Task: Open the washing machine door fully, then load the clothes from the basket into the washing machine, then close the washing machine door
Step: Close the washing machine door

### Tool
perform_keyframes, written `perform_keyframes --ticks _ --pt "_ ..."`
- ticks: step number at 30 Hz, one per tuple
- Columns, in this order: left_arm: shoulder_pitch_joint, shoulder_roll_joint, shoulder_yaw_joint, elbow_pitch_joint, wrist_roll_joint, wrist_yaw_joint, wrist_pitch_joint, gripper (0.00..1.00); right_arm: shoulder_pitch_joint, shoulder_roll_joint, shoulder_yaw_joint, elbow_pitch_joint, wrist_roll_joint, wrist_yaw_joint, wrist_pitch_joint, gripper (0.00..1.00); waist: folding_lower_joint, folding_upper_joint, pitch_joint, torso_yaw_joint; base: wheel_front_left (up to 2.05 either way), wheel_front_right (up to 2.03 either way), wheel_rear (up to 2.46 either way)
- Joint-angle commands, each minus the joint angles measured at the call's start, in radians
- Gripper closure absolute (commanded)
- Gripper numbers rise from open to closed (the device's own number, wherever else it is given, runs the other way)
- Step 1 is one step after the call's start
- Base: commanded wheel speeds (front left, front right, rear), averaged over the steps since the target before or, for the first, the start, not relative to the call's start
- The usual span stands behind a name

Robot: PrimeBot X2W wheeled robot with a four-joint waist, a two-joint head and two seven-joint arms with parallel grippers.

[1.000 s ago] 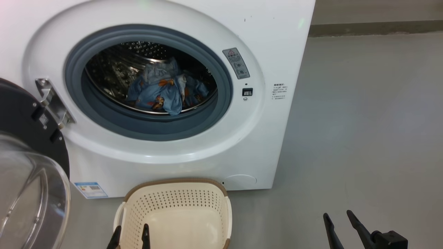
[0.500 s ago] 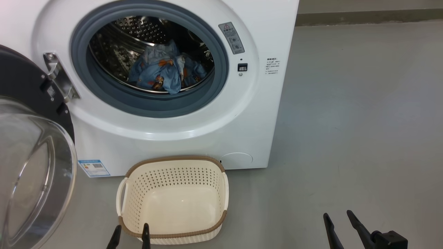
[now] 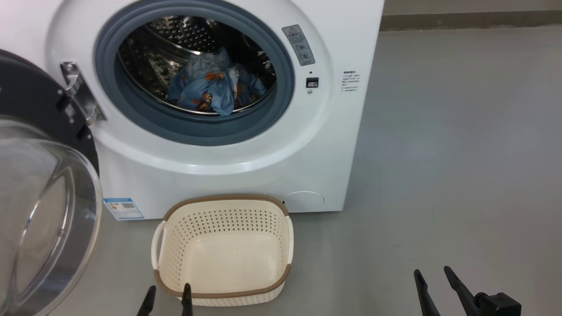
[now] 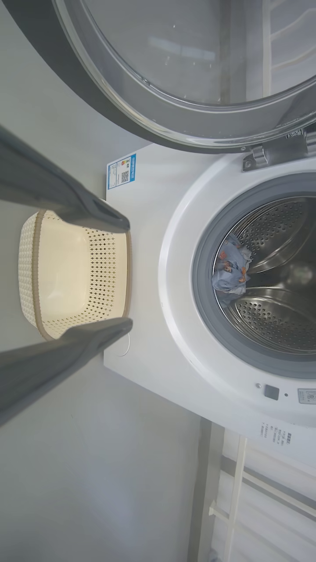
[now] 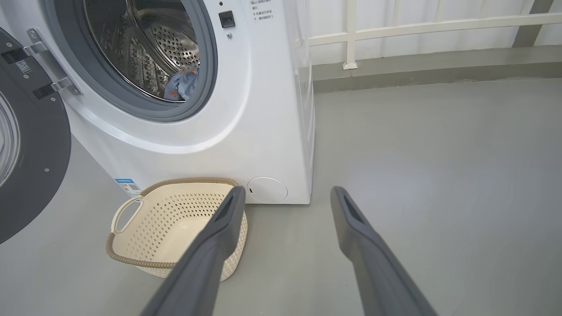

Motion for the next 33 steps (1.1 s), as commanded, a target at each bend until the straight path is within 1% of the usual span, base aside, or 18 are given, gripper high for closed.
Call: perform_keyframes --ticks 1,3,4,9,14,24,27,33 --pt "-0.028 0.004 0.026 -0.028 0.005 0.006 -0.006 0.0 -0.016 -0.011 0.023 -0.027 -0.003 0.002 -0.006 0.0 0.0 -0.0001 0.004 0.021 0.0 0.0 0.0" --pt "-0.028 0.004 0.026 -0.031 0.008 0.009 -0.006 0.0 -0.017 -0.011 0.025 -0.029 -0.007 0.002 -0.006 0.0 0.0 -0.0001 0.007 0.042 0.0 0.0 0.0" --pt "-0.028 0.004 0.026 -0.031 0.008 0.009 -0.006 0.0 -0.017 -0.011 0.025 -0.029 -0.007 0.002 -0.006 0.0 0.0 -0.0001 0.007 0.042 0.0 0.0 0.0" --pt "-0.028 0.004 0.034 -0.042 0.017 0.015 -0.006 0.0 -0.032 -0.011 0.033 -0.042 -0.015 0.002 -0.006 0.0 0.0 -0.0001 0.018 0.123 0.0 0.0 0.0" --pt "-0.019 0.004 0.049 -0.059 0.023 0.024 -0.006 0.0 -0.048 -0.011 0.052 -0.054 -0.028 0.002 -0.006 0.0 0.0 -0.0001 0.016 0.237 0.0 0.0 0.0" --pt "0.009 0.004 0.069 -0.079 0.028 0.025 -0.006 0.0 -0.064 -0.012 0.086 -0.052 -0.035 0.002 -0.006 0.0 0.0 -0.0001 -0.021 0.498 0.0 0.0 0.0" --pt "0.018 0.004 0.086 -0.105 0.011 0.044 -0.006 0.0 -0.089 -0.018 0.122 -0.049 -0.039 0.002 -0.006 0.0 0.0 -0.0001 -0.003 0.527 0.0 0.0 0.0" --pt "0.048 0.004 0.105 -0.168 -0.022 0.098 -0.006 0.0 -0.161 -0.045 0.206 -0.011 -0.021 0.002 -0.006 0.0 0.0 -0.0001 0.017 0.541 0.0 0.0 0.0"
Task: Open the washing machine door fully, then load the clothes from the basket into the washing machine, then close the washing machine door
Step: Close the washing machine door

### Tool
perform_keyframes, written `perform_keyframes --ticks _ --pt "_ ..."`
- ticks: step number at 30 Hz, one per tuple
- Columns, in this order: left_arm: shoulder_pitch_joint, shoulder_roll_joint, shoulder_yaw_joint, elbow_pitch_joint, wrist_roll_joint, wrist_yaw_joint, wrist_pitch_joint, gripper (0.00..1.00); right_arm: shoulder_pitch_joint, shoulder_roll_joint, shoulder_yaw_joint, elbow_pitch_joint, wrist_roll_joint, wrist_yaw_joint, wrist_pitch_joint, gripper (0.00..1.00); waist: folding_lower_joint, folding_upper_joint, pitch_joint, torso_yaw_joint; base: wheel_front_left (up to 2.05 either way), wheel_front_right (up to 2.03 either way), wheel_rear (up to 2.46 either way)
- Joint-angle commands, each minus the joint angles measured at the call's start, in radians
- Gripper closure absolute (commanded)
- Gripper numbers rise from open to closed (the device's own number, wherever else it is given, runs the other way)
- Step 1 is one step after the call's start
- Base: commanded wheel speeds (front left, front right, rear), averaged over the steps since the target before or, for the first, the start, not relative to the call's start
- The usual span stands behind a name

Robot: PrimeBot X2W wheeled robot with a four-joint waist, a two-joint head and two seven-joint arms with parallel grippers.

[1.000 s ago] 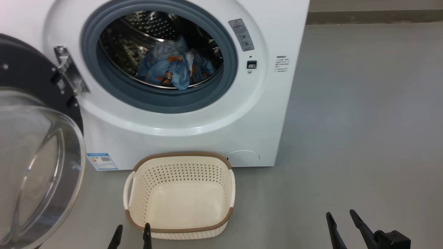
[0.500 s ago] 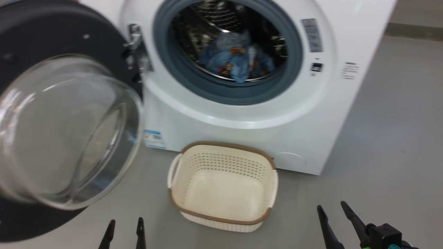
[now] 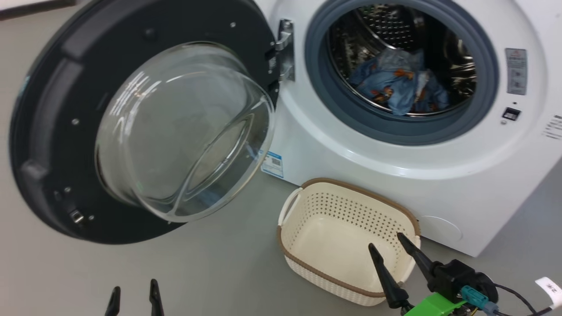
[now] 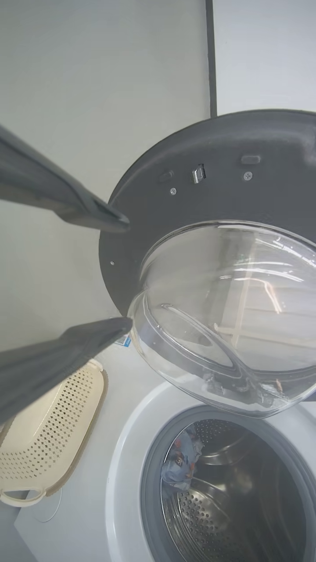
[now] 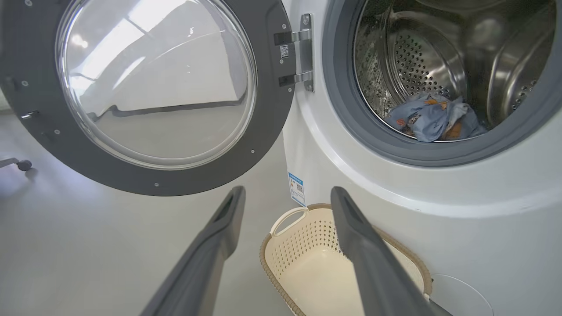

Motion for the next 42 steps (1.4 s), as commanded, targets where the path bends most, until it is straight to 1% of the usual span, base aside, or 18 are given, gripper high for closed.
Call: perform_keyframes --ticks 1,7,8,9,10,11,15,16,17,18,20,22,26,28,29,33,36,42 --pt "-0.009 0.003 0.035 -0.038 -0.012 0.014 -0.006 0.0 -0.036 -0.011 0.038 -0.011 0.003 0.002 -0.006 0.0 0.0 0.0 0.014 0.033 0.0 0.0 0.0" --pt "0.008 0.003 0.04 -0.066 -0.028 0.036 -0.006 0.0 -0.053 -0.02 0.07 0.011 0.019 0.002 -0.006 0.0 0.0 0.0 0.017 0.034 0.0 0.0 0.0" --pt "0.009 0.003 0.041 -0.068 -0.03 0.037 -0.006 0.11 -0.053 -0.021 0.072 0.013 0.021 0.002 -0.006 0.0 0.0 0.0 0.016 0.034 0.0 0.0 0.0" --pt "0.01 0.003 0.044 -0.072 -0.039 0.039 -0.006 0.45 -0.051 -0.021 0.073 0.014 0.023 0.002 -0.006 0.0 0.0 0.0 0.016 0.033 0.0 0.0 0.0" --pt "0.011 0.003 0.047 -0.075 -0.049 0.039 -0.006 0.54 -0.05 -0.022 0.072 0.015 0.025 0.002 -0.006 0.0 0.0 0.0 0.016 0.033 0.0 0.0 0.0" --pt "0.01 0.003 0.053 -0.077 -0.061 0.039 -0.006 1.0 -0.048 -0.022 0.071 0.016 0.026 0.002 -0.006 0.0 0.0 0.0 0.016 0.033 0.0 0.0 0.0" --pt "0.005 0.003 0.142 -0.105 -0.243 0.046 -0.006 1.0 -0.032 -0.02 0.058 0.015 0.028 0.002 -0.006 0.0 0.0 0.0 0.013 0.033 0.0 0.0 0.0" --pt "0.005 0.003 0.142 -0.105 -0.243 0.046 -0.006 1.0 -0.032 -0.02 0.058 0.015 0.028 0.002 -0.006 0.0 0.0 0.0 0.013 0.033 0.0 0.0 0.0" --pt "-0.001 0.003 0.206 -0.117 -0.338 0.038 -0.006 1.0 -0.024 -0.018 0.051 0.013 0.027 0.002 -0.006 0.0 0.0 0.0 0.013 0.034 0.0 0.0 0.0" --pt "-0.009 0.003 0.244 -0.123 -0.378 0.028 -0.006 1.0 -0.02 -0.017 0.049 0.012 0.026 0.002 -0.006 0.0 0.0 0.0 0.013 0.034 0.0 0.0 0.0" --pt "-0.035 0.003 0.329 -0.126 -0.488 -0.008 -0.006 1.0 -0.013 -0.015 0.045 0.01 0.023 0.002 -0.006 0.0 0.0 0.0 0.014 0.033 0.0 0.0 0.0" --pt "-0.073 0.003 0.407 -0.109 -0.62 -0.073 -0.006 1.0 -0.01 -0.015 0.043 0.01 0.021 0.002 -0.006 0.0 0.0 0.0 0.018 0.032 0.0 0.0 0.0" --pt "-0.179 0.003 0.542 -0.044 -0.854 -0.162 -0.002 1.0 -0.008 -0.021 0.039 0.011 0.02 0.002 -0.006 0.0 0.0 0.0 0.022 0.029 0.0 0.0 0.0" --pt "-0.249 0.032 0.604 -0.007 -0.965 -0.183 0.038 1.0 -0.007 -0.024 0.035 0.013 0.019 0.002 -0.006 0.0 0.0 0.0 0.023 0.028 0.0 0.0 0.0" --pt "-0.282 0.06 0.631 0.015 -1.003 -0.182 0.061 1.0 -0.006 -0.025 0.033 0.013 0.019 0.002 -0.006 0.0 0.0 0.0 0.024 0.027 0.0 0.0 0.0" --pt "-0.434 0.19 0.705 0.157 -1.097 -0.131 0.14 1.0 -0.001 -0.03 0.033 0.014 0.015 0.002 -0.006 0.0 0.0 0.0 0.026 0.022 0.0 0.0 0.0" --pt "-0.552 0.263 0.73 0.27 -1.154 -0.122 0.183 1.0 0.008 -0.031 0.02 0.012 0.011 0.002 -0.006 0.0 0.0 0.0 0.024 0.016 0.0 0.0 0.0" --pt "-0.739 0.341 0.725 0.477 -1.202 -0.129 0.218 1.0 0.051 -0.028 -0.019 0.001 0.002 0.002 -0.006 0.0 0.0 0.0 0.019 0.001 0.0 0.0 0.0"
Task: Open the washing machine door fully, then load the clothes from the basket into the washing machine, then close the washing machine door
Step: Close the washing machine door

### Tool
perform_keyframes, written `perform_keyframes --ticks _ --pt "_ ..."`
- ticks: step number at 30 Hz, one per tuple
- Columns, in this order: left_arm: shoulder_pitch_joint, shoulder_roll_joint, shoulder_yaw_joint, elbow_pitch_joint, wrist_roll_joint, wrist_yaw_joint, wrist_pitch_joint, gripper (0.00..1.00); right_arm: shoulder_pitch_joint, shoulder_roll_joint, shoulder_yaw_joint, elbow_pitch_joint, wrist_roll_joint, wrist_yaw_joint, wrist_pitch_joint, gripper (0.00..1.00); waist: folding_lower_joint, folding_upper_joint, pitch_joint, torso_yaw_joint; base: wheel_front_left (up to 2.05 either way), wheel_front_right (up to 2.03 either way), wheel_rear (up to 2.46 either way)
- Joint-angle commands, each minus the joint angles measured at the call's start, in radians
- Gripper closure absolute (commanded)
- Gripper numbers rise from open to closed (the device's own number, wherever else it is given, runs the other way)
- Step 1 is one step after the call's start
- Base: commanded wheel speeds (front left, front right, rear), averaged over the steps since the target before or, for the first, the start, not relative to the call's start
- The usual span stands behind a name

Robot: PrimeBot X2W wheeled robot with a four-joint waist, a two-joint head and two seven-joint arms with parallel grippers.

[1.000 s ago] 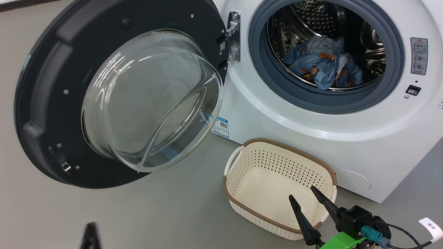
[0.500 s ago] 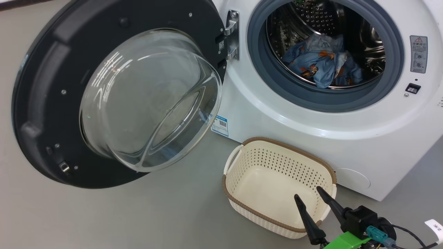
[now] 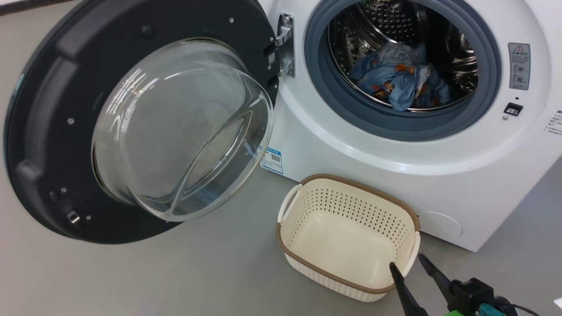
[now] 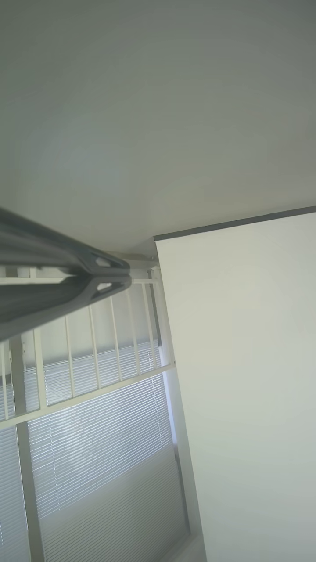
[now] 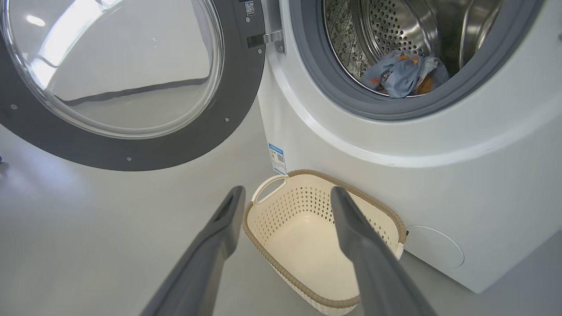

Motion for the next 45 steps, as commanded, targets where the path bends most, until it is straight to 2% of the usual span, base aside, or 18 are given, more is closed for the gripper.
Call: perform_keyframes --ticks 1,8,19,31,36,45 --pt "-0.066 0.071 0.011 0.025 -0.012 -0.016 0.013 1.0 0.007 -0.004 0.008 -0.029 -0.014 0.002 -0.006 0.0 0.0 0.0 -0.001 -0.009 0.0 0.0 0.0" --pt "-0.146 0.11 0.021 0.172 -0.055 -0.077 0.057 1.0 0.027 -0.022 -0.016 -0.046 -0.025 0.002 -0.006 0.0 0.0 0.0 0.03 -0.072 0.0 0.0 0.0" --pt "-0.203 0.097 -0.007 0.286 -0.109 -0.168 0.179 1.0 0.033 -0.048 -0.023 -0.06 -0.022 0.002 -0.006 0.0 0.0 0.0 0.059 -0.096 0.0 0.0 0.0" --pt "-0.209 0.085 -0.098 0.345 -0.109 -0.213 0.365 1.0 0.027 -0.061 -0.011 -0.053 -0.021 0.002 -0.006 0.0 0.0 0.0 0.077 -0.078 0.0 0.0 0.0" --pt "-0.2 0.079 -0.099 0.357 -0.135 -0.213 0.428 1.0 0.026 -0.065 -0.005 -0.051 -0.018 0.002 -0.006 0.0 0.0 0.0 0.076 -0.077 0.0 0.0 0.0" --pt "-0.147 0.054 -0.104 0.317 -0.207 -0.251 0.618 1.0 0.035 -0.069 -0.003 -0.049 -0.016 0.002 -0.006 0.0 0.0 0.0 0.068 -0.07 0.0 0.0 0.0"
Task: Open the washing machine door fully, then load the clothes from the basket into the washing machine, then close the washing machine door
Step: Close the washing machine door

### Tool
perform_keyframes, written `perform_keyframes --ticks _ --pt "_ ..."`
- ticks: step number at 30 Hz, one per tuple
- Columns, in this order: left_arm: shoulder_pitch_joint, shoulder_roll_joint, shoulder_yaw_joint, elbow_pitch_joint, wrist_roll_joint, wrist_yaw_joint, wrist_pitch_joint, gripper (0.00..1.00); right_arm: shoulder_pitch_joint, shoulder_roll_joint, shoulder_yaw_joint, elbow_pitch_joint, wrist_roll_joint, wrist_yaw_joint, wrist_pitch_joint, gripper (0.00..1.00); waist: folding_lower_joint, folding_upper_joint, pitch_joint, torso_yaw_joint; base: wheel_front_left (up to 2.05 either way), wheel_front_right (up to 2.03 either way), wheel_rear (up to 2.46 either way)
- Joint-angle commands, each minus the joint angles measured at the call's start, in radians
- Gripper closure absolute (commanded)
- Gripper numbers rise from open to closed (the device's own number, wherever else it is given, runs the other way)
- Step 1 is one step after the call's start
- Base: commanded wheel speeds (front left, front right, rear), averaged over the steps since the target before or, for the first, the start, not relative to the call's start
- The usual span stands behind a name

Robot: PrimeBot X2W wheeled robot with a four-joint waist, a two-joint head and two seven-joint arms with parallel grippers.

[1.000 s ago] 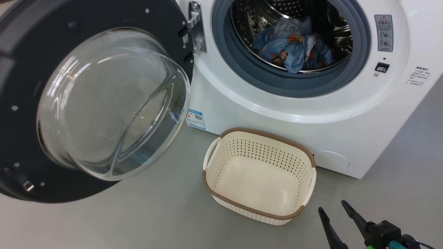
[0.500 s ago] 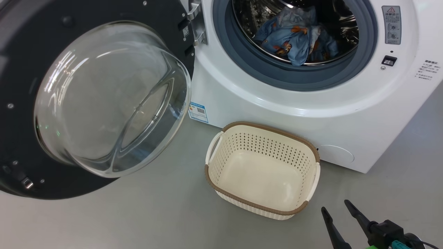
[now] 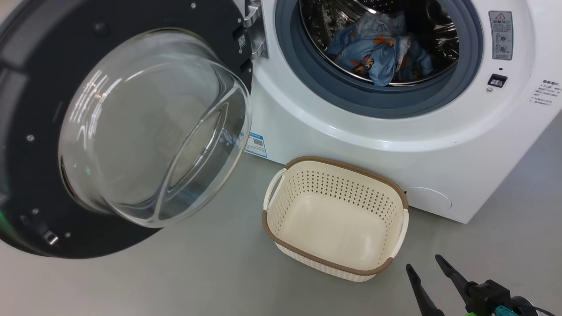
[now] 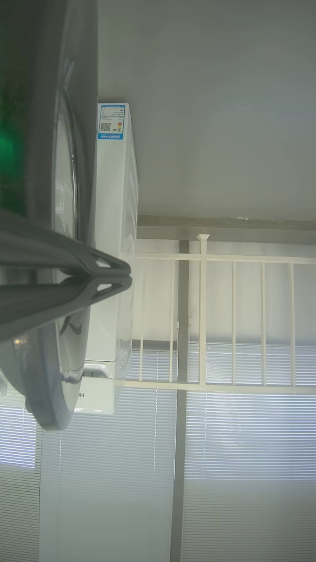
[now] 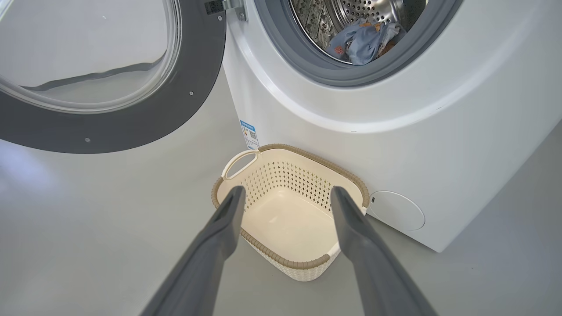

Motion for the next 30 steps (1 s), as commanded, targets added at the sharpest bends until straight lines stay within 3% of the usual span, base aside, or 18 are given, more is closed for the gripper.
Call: perform_keyframes --ticks 1,11,18,30 --pt "0.012 0.022 0.004 -0.037 -0.02 -0.008 0.04 1.0 -0.001 -0.008 0.024 -0.018 -0.004 0.002 -0.006 0.0 0.0 0.0 -0.002 0.002 0.0 0.0 0.0" --pt "0.119 -0.032 -0.029 -0.203 -0.06 0.005 0.196 1.0 0.007 0.007 0.021 -0.015 -0.005 0.002 -0.006 0.0 0.0 0.0 -0.015 0.019 0.0 0.0 0.0" --pt "0.2 -0.073 -0.042 -0.356 -0.083 0.046 0.252 1.0 0.01 0.018 0.016 -0.013 -0.007 0.002 -0.006 0.0 0.0 0.0 -0.025 0.025 0.0 0.0 0.0" --pt "0.371 -0.179 -0.109 -0.75 -0.123 0.148 0.353 1.0 -0.002 0.051 -0.003 -0.027 0.001 0.002 -0.006 0.0 0.0 0.0 -0.004 0.005 0.0 0.0 0.0"
